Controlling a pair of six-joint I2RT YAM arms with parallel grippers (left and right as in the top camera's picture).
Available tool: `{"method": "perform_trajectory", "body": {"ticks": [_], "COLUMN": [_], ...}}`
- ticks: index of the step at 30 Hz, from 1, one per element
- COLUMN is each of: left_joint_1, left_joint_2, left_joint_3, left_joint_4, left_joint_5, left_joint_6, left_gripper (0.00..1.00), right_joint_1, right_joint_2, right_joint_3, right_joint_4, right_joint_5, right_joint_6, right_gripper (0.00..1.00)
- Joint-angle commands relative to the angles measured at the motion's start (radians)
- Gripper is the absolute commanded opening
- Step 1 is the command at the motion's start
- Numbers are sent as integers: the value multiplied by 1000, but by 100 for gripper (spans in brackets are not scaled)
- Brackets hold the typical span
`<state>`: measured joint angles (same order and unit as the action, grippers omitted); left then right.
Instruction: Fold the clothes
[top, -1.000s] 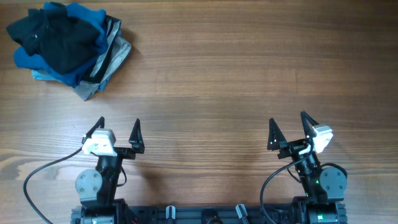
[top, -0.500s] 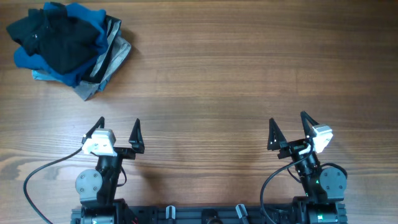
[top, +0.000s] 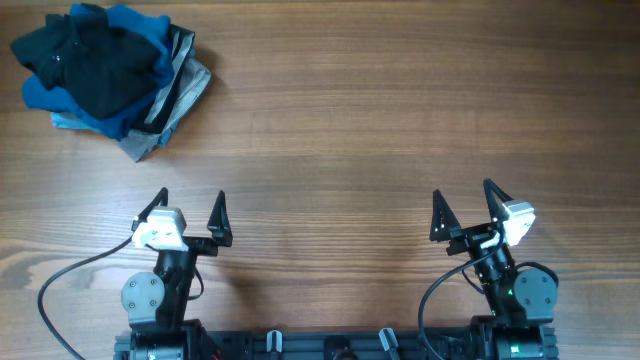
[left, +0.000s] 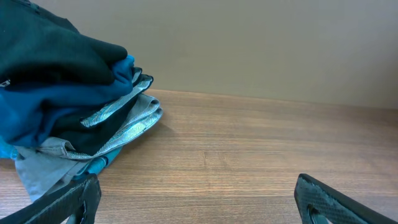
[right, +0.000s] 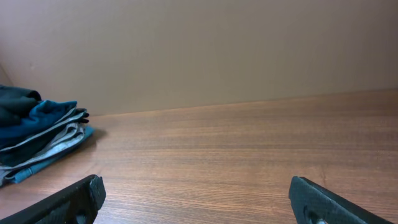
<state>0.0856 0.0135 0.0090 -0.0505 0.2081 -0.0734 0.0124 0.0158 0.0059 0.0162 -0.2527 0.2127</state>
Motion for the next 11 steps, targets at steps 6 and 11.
{"method": "perform_trajectory", "body": {"ticks": [6,11], "left_joint_1": [-5,-5], "left_joint_2": [-9,-9], "left_joint_3": [-3,-3], "left_joint_4": [-6,-6], "left_joint_5": [12,12], "left_joint_6": [-14,-14], "left_gripper": [100,100], "right_joint_1": [5,5], "right_joint_2": [-2,-2], "right_joint_3": [0,0], "right_joint_4": [5,5], "right_joint_5": [14,14], "right_joint_6": [11,12], "right_gripper": [99,100]}}
